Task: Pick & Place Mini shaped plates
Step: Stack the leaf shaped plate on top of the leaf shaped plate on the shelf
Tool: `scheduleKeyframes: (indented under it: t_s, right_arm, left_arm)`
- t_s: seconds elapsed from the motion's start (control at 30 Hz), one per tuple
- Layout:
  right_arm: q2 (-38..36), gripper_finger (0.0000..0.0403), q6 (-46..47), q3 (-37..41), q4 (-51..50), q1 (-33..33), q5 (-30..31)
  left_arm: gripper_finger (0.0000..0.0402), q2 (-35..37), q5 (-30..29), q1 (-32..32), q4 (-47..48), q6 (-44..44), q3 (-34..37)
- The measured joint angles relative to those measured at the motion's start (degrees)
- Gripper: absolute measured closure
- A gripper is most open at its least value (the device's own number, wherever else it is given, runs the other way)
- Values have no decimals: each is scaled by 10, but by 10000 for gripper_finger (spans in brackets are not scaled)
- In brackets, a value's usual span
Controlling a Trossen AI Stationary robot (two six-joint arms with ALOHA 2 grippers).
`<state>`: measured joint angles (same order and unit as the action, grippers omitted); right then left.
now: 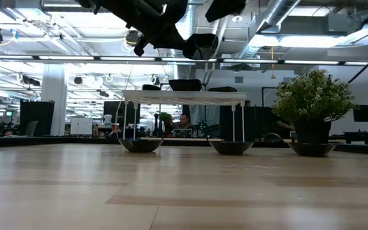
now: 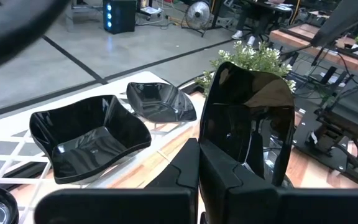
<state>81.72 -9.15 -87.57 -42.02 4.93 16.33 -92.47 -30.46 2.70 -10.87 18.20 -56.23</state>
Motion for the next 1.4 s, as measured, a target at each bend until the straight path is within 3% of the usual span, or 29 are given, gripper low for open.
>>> scheduleKeyframes:
  t_s: [0.33, 0.9, 1.4]
  right_arm:
    - [62, 271, -20, -63, -54, 2, 63]
    - [81, 291, -14, -69, -79, 21, 63]
    - [81, 386, -13, -69, -96, 20, 63]
  left_arm:
    - [399, 0, 0, -4, -1, 1, 0]
    - [399, 0, 0, -7, -2, 7, 0]
    - [399, 0, 0, -7, -6, 14, 0]
